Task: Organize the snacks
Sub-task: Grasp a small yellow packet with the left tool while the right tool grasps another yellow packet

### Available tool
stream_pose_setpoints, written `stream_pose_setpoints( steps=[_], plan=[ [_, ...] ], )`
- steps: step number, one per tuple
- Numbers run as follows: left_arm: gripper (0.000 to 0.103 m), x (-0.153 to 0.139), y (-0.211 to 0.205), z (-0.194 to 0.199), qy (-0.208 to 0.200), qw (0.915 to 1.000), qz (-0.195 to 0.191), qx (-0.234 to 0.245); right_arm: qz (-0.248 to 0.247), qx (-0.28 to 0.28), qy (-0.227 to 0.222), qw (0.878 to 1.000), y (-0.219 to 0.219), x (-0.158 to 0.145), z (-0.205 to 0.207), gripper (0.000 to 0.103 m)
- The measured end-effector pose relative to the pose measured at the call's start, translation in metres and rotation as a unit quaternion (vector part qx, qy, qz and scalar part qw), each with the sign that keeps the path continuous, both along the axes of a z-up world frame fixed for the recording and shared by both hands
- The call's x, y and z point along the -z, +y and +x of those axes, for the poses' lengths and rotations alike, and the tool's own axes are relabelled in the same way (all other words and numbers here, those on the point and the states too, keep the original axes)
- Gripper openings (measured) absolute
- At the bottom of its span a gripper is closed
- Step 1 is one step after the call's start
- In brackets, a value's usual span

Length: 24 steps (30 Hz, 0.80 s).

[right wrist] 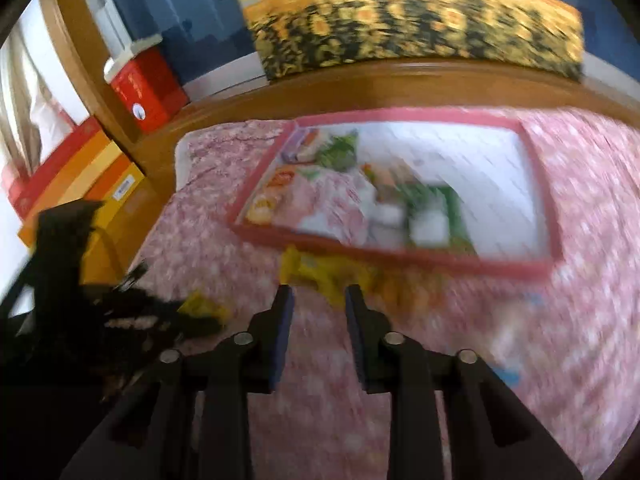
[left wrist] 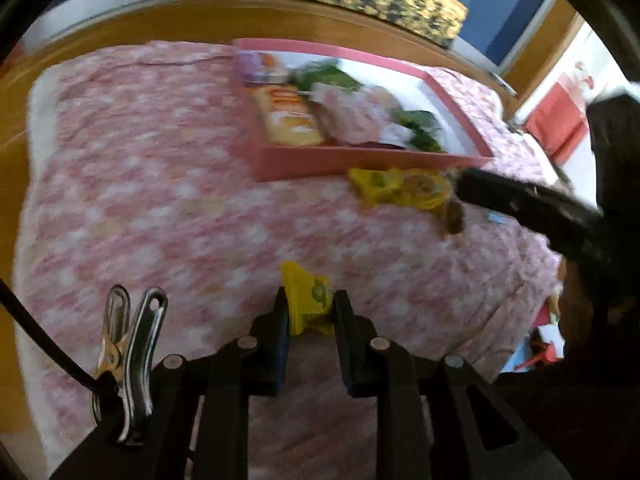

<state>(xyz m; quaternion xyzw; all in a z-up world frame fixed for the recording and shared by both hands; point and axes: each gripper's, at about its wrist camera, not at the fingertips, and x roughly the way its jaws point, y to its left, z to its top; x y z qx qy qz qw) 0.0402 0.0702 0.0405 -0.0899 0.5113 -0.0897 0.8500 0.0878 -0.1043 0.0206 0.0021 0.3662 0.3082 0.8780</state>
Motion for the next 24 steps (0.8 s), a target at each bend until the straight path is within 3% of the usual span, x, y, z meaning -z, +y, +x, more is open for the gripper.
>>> stream_pose_setpoints(
  steps=[2, 6, 12, 14, 21, 24],
  plan=[
    [0.021, -0.001, 0.016, -0.008, -0.001, 0.9996, -0.001, -0.029, -0.012, -0.004, 0.001, 1.000, 0.015, 0.001, 0.011, 0.049],
    [0.021, 0.000, 0.042, -0.024, 0.000, 0.9969, -0.011, -0.078, -0.033, -0.007, 0.026, 0.999, 0.036, 0.008, 0.029, 0.049],
    [0.021, 0.000, 0.045, -0.030, -0.004, 0.9965, -0.013, -0.083, -0.068, -0.004, 0.046, 0.997, 0.059, 0.025, 0.040, 0.045],
    [0.021, 0.001, 0.046, -0.031, -0.004, 0.9966, -0.013, -0.081, -0.080, 0.000, 0.037, 0.996, 0.064, 0.025, 0.039, 0.028],
    [0.021, 0.000, 0.041, -0.017, -0.012, 0.9977, -0.015, -0.065, -0.015, -0.045, -0.033, 0.998, 0.027, -0.022, 0.006, 0.026],
    [0.021, 0.003, 0.034, -0.005, -0.011, 0.9985, -0.021, -0.048, 0.000, 0.002, -0.067, 0.998, -0.003, -0.038, 0.012, 0.026]
  ],
)
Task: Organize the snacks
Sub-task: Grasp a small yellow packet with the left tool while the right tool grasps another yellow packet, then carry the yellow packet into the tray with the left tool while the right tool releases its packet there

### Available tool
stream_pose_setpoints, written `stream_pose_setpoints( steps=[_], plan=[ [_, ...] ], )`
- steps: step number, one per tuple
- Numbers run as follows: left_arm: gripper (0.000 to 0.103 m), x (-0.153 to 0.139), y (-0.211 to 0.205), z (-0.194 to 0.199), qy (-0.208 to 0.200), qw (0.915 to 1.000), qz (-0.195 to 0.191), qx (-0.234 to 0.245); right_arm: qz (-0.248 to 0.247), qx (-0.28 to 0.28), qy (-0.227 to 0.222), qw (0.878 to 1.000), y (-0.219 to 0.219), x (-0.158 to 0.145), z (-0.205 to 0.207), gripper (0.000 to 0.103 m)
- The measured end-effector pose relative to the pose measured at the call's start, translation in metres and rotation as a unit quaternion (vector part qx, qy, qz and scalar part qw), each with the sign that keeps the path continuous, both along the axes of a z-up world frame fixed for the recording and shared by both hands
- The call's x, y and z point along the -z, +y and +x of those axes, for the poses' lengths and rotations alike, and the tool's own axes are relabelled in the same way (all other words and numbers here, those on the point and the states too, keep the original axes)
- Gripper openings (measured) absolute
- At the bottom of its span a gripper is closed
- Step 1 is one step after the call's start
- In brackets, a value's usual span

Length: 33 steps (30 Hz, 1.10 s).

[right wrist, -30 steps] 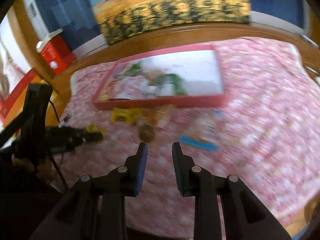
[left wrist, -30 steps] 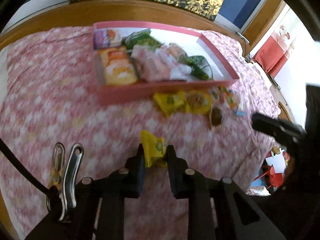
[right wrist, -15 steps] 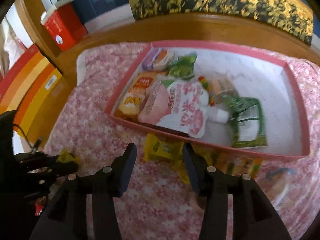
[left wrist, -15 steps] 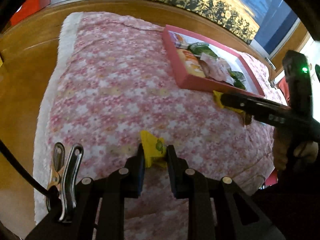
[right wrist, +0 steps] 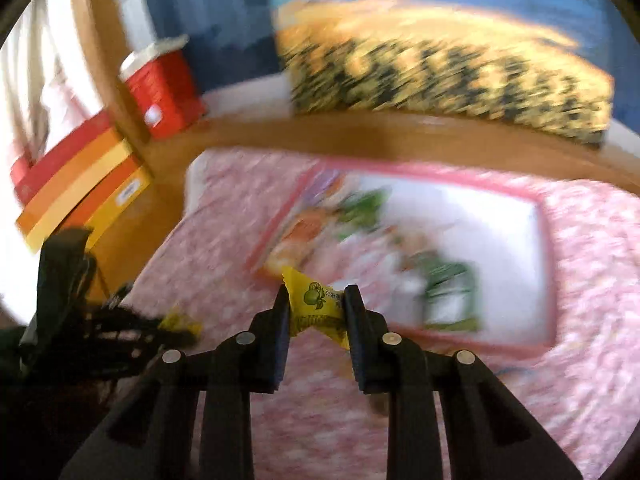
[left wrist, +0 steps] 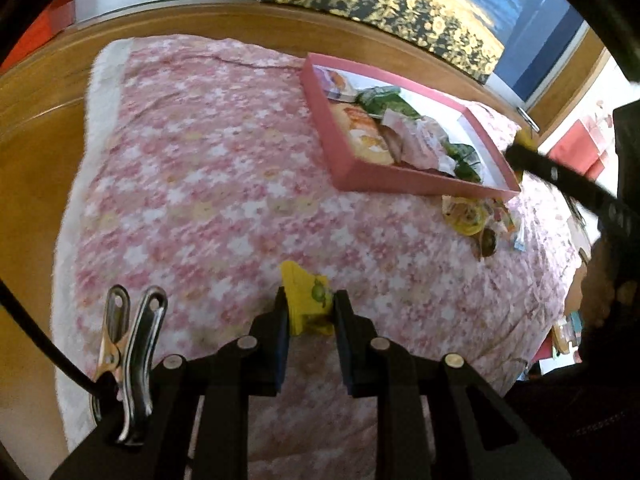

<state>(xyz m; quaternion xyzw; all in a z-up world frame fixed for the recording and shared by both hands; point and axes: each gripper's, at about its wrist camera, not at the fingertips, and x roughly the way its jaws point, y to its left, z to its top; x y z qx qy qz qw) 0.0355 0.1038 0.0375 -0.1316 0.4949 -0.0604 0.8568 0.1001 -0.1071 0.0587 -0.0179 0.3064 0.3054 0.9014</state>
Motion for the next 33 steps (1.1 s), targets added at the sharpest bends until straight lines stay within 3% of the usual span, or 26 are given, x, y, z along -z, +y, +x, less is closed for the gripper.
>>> stream_pose_setpoints(
  steps=[3, 8, 12, 16, 17, 18, 21, 28, 33],
  plan=[
    [0.021, 0.003, -0.007, 0.010, 0.001, 0.9999, 0.001, 0.012, -0.033, 0.035, -0.012, 0.999, -0.010, 0.002, 0.016, 0.026],
    [0.021, 0.006, -0.004, 0.020, -0.008, 0.9997, -0.018, 0.017, -0.062, 0.027, -0.012, 0.998, -0.002, 0.008, 0.031, 0.027],
    [0.021, 0.007, -0.002, 0.027, -0.009, 0.9995, -0.024, 0.020, -0.104, 0.016, 0.012, 0.994, 0.011, 0.019, 0.043, 0.043],
    [0.021, 0.008, -0.001, 0.032, -0.010, 0.9992, -0.033, 0.022, -0.071, 0.024, 0.012, 0.997, 0.000, 0.016, 0.042, 0.043],
    [0.021, 0.009, 0.000, 0.033, -0.010, 0.9991, -0.036, 0.021, -0.062, 0.020, 0.011, 0.998, -0.002, 0.015, 0.041, 0.038],
    [0.021, 0.010, 0.000, 0.034, -0.011, 0.9990, -0.038, 0.021, -0.056, 0.015, 0.009, 0.998, -0.003, 0.014, 0.039, 0.023],
    [0.021, 0.010, 0.001, 0.035, -0.012, 0.9989, -0.038, 0.023, -0.057, -0.002, 0.010, 0.998, 0.003, 0.015, 0.039, 0.007],
    [0.021, 0.009, -0.002, 0.035, -0.012, 0.9992, -0.030, 0.025, -0.095, -0.013, 0.028, 0.995, 0.020, 0.033, 0.039, 0.004],
    [0.021, -0.003, -0.003, 0.034, -0.025, 0.9991, -0.027, 0.022, -0.038, -0.004, 0.022, 0.999, 0.003, 0.020, 0.037, 0.006]
  ],
)
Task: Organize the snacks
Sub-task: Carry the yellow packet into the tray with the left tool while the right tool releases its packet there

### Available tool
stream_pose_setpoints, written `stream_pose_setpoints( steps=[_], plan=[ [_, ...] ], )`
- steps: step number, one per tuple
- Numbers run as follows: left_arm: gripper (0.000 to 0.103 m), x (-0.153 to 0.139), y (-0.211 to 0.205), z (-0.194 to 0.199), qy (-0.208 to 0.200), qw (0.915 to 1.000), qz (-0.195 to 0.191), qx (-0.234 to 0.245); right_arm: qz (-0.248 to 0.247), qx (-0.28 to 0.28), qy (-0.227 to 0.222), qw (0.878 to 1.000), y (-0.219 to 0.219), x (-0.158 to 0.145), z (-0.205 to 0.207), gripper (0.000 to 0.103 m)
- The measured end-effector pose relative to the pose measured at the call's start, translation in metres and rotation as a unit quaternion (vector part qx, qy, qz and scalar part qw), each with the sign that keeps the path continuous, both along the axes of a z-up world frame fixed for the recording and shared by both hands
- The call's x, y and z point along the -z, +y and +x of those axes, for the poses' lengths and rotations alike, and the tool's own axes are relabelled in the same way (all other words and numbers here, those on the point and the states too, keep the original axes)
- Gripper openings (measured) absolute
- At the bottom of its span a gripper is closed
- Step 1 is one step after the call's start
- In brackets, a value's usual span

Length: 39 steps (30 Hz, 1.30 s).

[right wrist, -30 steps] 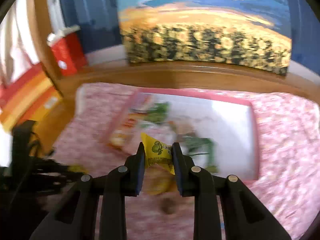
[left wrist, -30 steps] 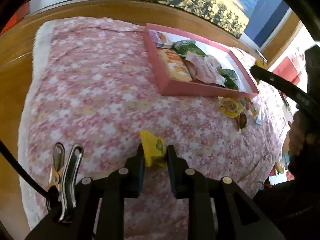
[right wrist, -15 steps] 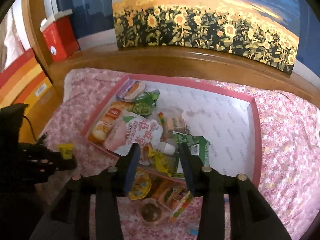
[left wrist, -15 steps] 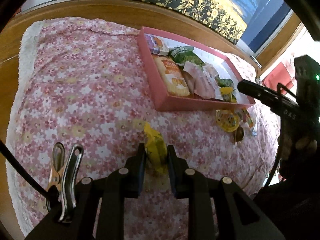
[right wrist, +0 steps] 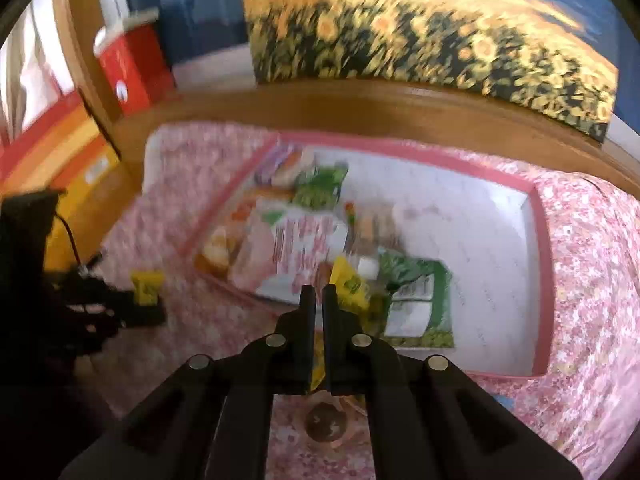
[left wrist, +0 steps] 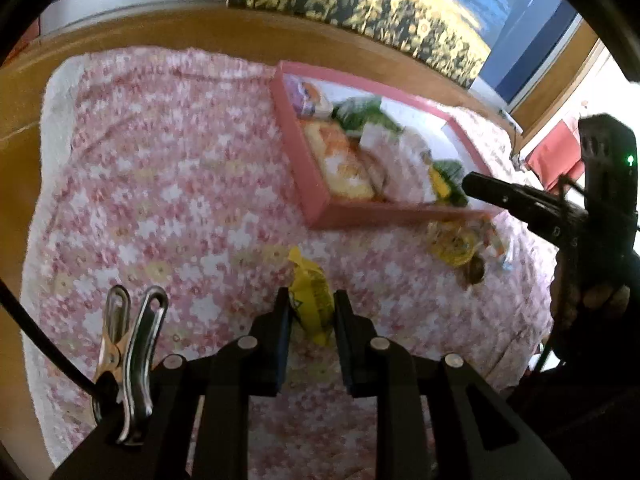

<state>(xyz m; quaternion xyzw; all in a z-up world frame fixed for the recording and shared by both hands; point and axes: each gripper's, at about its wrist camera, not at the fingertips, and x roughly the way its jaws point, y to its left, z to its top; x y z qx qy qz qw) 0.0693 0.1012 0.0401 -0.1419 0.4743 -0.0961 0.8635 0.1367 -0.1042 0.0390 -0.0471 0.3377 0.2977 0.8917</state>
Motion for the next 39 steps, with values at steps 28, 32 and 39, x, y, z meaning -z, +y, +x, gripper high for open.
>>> stream_pose_setpoints(
  steps=[28, 32, 39],
  plan=[
    [0.020, -0.058, -0.112, 0.188, -0.036, 0.9835, 0.085, 0.156, 0.100, 0.049, 0.027, 0.993, -0.064, 0.008, 0.070, 0.019],
    [0.020, -0.035, -0.108, 0.210, 0.013, 0.9871, 0.062, 0.147, 0.099, 0.015, 0.030, 0.994, -0.054, 0.005, 0.090, 0.019],
    [0.041, -0.035, -0.098, 0.210, 0.038, 0.9930, 0.041, 0.104, 0.110, 0.004, 0.039, 0.993, -0.050, 0.001, 0.115, 0.019]
  ],
)
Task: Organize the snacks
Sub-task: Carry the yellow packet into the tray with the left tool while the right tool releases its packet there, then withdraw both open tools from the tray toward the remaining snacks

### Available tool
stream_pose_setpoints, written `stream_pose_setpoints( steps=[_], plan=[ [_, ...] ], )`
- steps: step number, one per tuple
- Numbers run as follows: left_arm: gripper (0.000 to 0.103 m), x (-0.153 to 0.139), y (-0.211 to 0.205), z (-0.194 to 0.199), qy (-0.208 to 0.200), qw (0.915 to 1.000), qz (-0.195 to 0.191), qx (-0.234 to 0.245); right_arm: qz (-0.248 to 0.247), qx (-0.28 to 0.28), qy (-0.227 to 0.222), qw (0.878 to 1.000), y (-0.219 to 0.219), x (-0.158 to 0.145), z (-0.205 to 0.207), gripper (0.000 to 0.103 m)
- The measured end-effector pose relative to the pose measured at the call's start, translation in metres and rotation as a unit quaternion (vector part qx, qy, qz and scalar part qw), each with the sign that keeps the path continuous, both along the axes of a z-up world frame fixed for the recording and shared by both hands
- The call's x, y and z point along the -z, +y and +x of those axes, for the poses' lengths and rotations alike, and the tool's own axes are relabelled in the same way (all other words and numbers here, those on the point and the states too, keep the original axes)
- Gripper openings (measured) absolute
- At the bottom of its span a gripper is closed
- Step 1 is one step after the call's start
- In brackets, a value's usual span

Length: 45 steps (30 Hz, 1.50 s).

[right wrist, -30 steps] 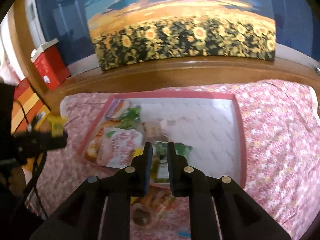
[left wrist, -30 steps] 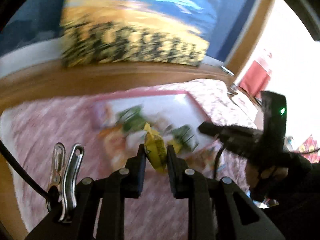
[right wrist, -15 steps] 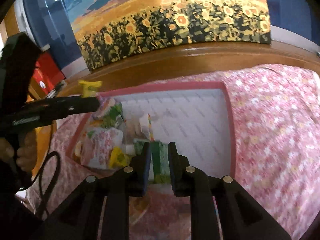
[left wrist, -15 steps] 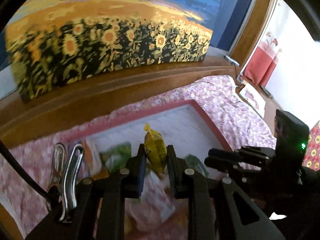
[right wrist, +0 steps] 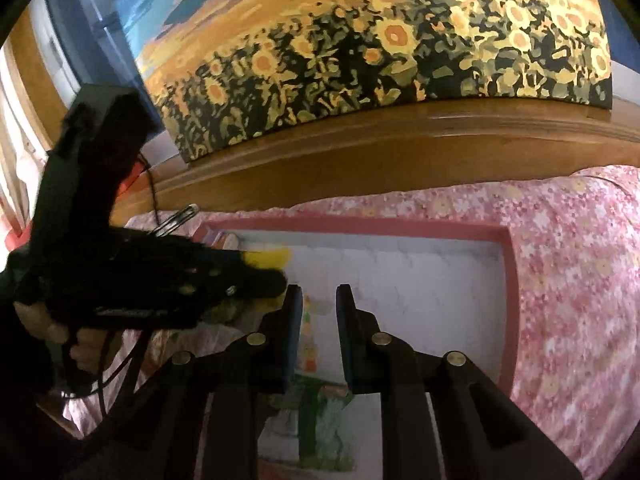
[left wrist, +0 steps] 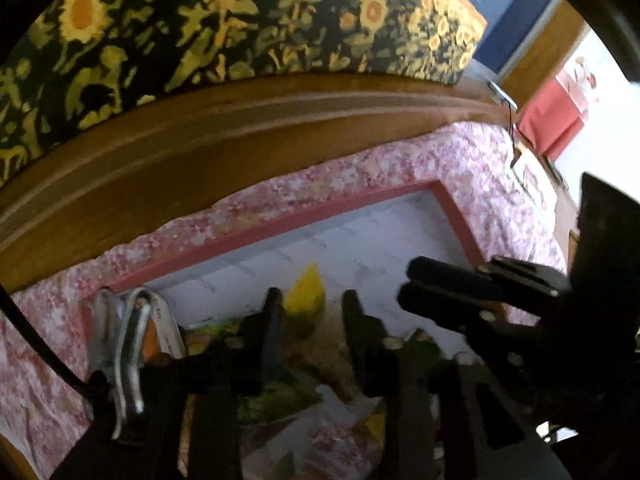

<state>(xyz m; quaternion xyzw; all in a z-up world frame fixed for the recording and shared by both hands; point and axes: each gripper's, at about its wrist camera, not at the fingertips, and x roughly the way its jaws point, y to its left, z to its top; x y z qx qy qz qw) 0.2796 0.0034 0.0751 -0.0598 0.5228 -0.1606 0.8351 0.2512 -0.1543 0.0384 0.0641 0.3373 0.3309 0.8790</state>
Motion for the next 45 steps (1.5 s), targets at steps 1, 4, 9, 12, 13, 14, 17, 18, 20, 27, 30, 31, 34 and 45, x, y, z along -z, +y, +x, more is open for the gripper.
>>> stream_pose_setpoints(
  steps=[1, 4, 9, 12, 13, 14, 17, 18, 20, 27, 30, 31, 34, 45],
  plan=[
    [0.044, -0.004, 0.001, -0.002, -0.003, 1.0000, -0.005, -0.005, -0.001, 0.002, -0.001, 1.000, 0.000, 0.000, 0.002, 0.019],
    [0.048, -0.025, 0.009, -0.017, -0.025, 0.9991, -0.027, -0.018, -0.001, 0.007, -0.005, 1.000, -0.001, -0.004, 0.003, 0.019],
    [0.048, -0.046, 0.020, -0.046, -0.052, 0.9974, -0.024, -0.043, 0.002, 0.017, -0.018, 1.000, -0.009, -0.013, -0.008, 0.019],
    [0.048, -0.055, 0.037, -0.075, -0.062, 0.9945, -0.039, -0.074, -0.001, 0.014, -0.015, 1.000, -0.003, -0.016, -0.009, 0.020],
    [0.048, -0.056, 0.042, -0.084, -0.064, 0.9935, -0.043, -0.084, -0.001, 0.011, -0.015, 1.000, 0.000, -0.018, -0.010, 0.020],
    [0.048, -0.056, 0.045, -0.091, -0.064, 0.9928, -0.044, -0.091, 0.004, 0.007, -0.015, 1.000, 0.003, -0.020, -0.011, 0.020],
    [0.048, -0.053, 0.057, -0.118, -0.056, 0.9910, -0.042, -0.114, 0.019, 0.000, -0.009, 1.000, 0.006, -0.024, -0.017, 0.020],
    [0.048, -0.050, 0.061, -0.128, -0.053, 0.9899, -0.043, -0.124, 0.020, -0.002, -0.010, 1.000, 0.008, -0.026, -0.020, 0.020],
    [0.048, -0.049, 0.065, -0.143, -0.051, 0.9880, -0.046, -0.138, 0.021, -0.004, -0.013, 1.000, 0.007, -0.031, -0.031, 0.020],
    [0.048, -0.054, 0.061, -0.188, -0.079, 0.9869, -0.018, -0.139, 0.011, 0.039, -0.026, 0.999, -0.019, -0.043, -0.083, 0.020],
    [0.048, -0.054, 0.058, -0.204, -0.086, 0.9877, -0.013, -0.130, 0.012, 0.062, -0.028, 0.998, -0.032, -0.043, -0.105, 0.020],
    [0.048, -0.052, 0.057, -0.208, -0.085, 0.9882, -0.013, -0.127, 0.013, 0.068, -0.029, 0.997, -0.035, -0.044, -0.111, 0.020],
    [0.048, -0.045, 0.052, -0.218, -0.082, 0.9900, -0.001, -0.115, 0.016, 0.084, -0.031, 0.996, -0.045, -0.044, -0.131, 0.020],
    [0.048, 0.005, 0.049, -0.238, -0.021, 0.9947, -0.006, -0.100, -0.016, 0.078, 0.022, 0.997, -0.051, -0.009, -0.173, 0.020]
  ],
)
